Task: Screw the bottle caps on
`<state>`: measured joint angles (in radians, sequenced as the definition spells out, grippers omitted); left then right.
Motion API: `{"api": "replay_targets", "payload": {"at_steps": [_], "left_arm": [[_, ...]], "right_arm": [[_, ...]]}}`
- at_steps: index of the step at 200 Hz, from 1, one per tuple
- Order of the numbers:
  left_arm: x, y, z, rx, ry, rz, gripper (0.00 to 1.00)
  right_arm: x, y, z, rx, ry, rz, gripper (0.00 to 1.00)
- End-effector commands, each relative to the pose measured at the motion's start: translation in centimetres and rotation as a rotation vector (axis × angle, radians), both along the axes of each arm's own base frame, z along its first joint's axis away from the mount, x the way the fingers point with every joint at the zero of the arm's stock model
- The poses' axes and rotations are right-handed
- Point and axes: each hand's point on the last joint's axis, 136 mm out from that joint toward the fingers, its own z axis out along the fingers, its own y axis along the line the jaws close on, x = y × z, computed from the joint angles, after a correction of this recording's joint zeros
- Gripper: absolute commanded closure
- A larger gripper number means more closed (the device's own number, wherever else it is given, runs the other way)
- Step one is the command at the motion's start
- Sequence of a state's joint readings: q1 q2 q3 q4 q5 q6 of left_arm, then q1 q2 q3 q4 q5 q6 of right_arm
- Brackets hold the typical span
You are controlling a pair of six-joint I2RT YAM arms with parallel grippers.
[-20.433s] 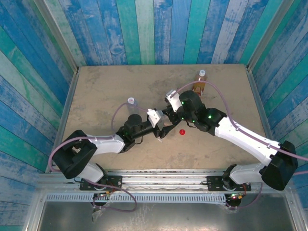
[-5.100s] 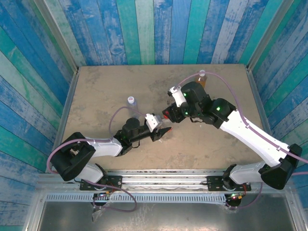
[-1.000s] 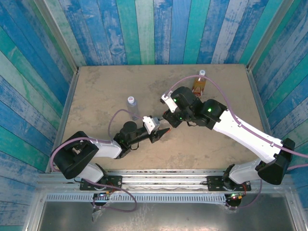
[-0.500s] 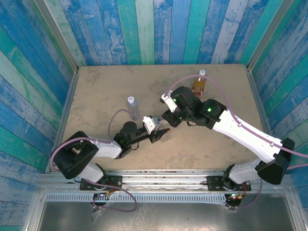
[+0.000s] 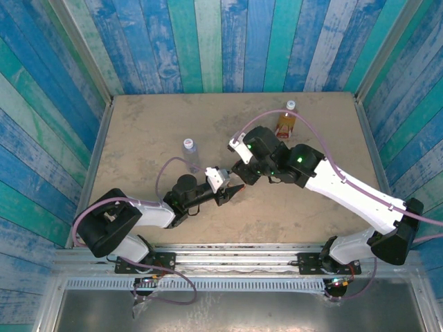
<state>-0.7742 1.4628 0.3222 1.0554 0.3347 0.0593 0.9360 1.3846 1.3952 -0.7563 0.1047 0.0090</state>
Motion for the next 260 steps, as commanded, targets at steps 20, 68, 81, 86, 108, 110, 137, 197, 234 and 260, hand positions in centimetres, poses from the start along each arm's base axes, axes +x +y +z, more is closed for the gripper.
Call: {"api": "replay_targets", "payload": {"at_steps": [20,68,81,86,108,110,137,197,234,260], "left_arm": [[-1.38,0.81,-5.59,0.142,0.154,-0.017,0.46],[-1.41,0.89,-5.55,0.145,0.152,-0.015,0.46],[-1.35,0.9,-5.5,0.145,0.151,-0.013,0.46],[-1.36,0.91,-5.53,0.146,0.151,-0.014,0.46],[-1.3,0.84,-5.5,0.146,0.151,-0.014,0.46],[-1.34,0.84,-5.55,0.147,0.152,-0.015,0.46],[-1.34,0.79,-5.58,0.148,0.154,-0.017,0.46],[-1.37,0.82,-5.54,0.147,0.151,-0.018,0.46],[-1.46,0.9,-5.64,0.147,0.15,-0.017,0.46],[-1.48,0.97,-5.59,0.142,0.147,-0.014,0.46]], "right_arm": [[-0.13,-0.2,0.17,-0.071,-0.074,0.032,0.45],[-0.16,-0.13,0.29,-0.088,-0.094,0.047,0.47],[-0.2,-0.17,0.35,-0.092,-0.099,0.049,0.49],[-0.22,-0.18,0.34,-0.095,-0.101,0.05,0.5],[-0.28,-0.19,0.37,-0.097,-0.104,0.052,0.52],[-0.29,-0.19,0.36,-0.097,-0.103,0.052,0.53],[-0.35,-0.14,0.35,-0.097,-0.103,0.055,0.57],[-0.21,-0.26,0.27,-0.097,-0.101,0.038,0.65],[0.09,-0.36,0.27,-0.089,-0.097,0.002,0.68],[0.31,-0.35,0.62,-0.064,-0.089,-0.037,0.68]]}}
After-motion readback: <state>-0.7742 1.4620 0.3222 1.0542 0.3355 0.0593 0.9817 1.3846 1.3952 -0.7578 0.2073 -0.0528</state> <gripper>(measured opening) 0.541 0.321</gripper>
